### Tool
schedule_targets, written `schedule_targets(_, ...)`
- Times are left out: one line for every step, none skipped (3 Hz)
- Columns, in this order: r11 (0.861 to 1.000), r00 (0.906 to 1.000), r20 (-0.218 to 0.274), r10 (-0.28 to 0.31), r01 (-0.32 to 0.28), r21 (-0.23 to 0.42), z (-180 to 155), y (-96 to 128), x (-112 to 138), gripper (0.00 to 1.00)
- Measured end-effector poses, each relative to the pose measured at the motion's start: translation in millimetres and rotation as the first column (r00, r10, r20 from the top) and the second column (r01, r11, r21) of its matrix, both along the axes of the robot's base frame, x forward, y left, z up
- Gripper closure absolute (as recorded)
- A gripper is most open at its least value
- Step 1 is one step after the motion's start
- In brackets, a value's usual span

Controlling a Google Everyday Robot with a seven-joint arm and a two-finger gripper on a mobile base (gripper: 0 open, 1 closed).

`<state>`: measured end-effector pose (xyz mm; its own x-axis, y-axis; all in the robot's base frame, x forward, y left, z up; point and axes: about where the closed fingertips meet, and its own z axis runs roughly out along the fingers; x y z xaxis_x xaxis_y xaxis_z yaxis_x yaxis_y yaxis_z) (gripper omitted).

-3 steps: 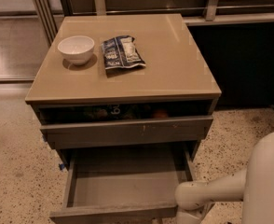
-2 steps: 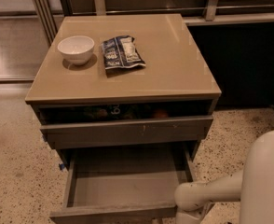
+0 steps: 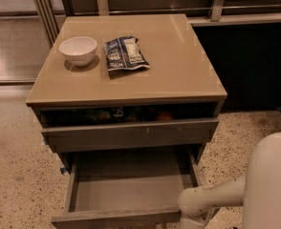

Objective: Close middle drawer

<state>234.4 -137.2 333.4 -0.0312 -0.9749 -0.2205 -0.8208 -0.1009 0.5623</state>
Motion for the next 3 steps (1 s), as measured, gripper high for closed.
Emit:
schedule_targets(1.0, 1.0, 0.0, 0.0, 0.0, 0.0, -3.4, 0.4, 0.0, 1.0)
schedule_targets(1.0, 1.0, 0.0, 0.0, 0.0, 0.0, -6.7, 0.8, 0.0, 1.0)
schedule_targets(1.0, 1.0, 0.0, 0.0, 0.0, 0.0, -10.0, 1.3, 0.0, 0.96)
